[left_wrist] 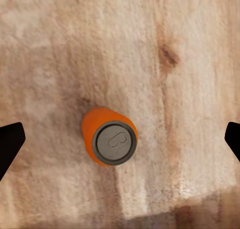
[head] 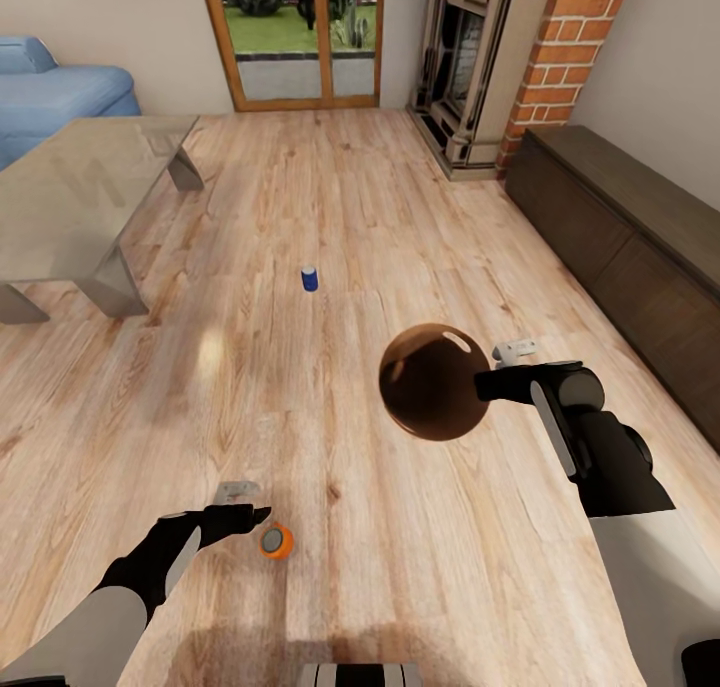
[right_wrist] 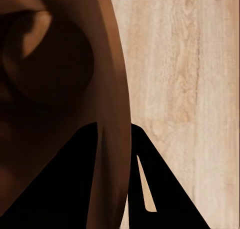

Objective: Put the three can of soda from the living room inside the tash can in the kitchen.

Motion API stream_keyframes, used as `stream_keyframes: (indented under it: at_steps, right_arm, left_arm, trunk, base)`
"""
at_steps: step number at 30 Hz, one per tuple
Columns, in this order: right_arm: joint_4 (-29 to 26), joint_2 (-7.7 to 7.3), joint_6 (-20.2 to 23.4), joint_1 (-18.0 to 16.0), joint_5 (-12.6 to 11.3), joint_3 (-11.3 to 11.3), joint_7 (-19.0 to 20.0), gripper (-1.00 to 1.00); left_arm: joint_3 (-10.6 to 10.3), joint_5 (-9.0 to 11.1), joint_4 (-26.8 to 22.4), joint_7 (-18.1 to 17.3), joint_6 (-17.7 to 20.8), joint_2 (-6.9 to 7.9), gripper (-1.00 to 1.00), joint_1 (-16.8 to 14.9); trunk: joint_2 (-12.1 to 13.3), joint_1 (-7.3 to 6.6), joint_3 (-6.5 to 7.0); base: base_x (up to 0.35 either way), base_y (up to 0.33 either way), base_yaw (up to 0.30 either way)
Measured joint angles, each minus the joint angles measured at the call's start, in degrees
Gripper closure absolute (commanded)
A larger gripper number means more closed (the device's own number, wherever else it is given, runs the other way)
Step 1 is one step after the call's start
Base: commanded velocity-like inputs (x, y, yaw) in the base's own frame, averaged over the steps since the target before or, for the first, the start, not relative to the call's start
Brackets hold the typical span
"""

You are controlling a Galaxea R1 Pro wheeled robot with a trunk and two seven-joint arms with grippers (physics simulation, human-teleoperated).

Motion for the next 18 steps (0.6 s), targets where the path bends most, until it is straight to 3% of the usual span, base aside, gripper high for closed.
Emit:
stream_keyframes:
  at_steps: [5, 9, 18]
  right_arm:
    - [-0.01, -0.03, -0.04, 0.00, 0.62, -0.02, -0.05, 1.00]
    - [0.00, 0.04, 0.04, 0.01, -0.41, 0.01, 0.06, 1.00]
    - [0.02, 0.05, 0.02, 0.04, -0.13, 0.09, 0.05, 1.00]
  left_arm:
    - [-0.01, 0.02, -0.01, -0.04, -0.04, -0.01, -1.00, 0.01]
    - [-0.01, 0.02, 0.00, -0.08, -0.14, -0.01, -1.00, 0.00]
    - [0.05, 0.01, 0.00, -0.13, -0.25, -0.01, -1.00, 0.05]
  trunk:
    - [0.00, 0.00, -0.05]
    - [0.00, 0.00, -0.06]
    - [0.00, 0.00, -0.06]
  base:
    - [0.000, 0.000, 0.127]
    - [0.000, 0.000, 0.180]
    - [0.000, 0.000, 0.043]
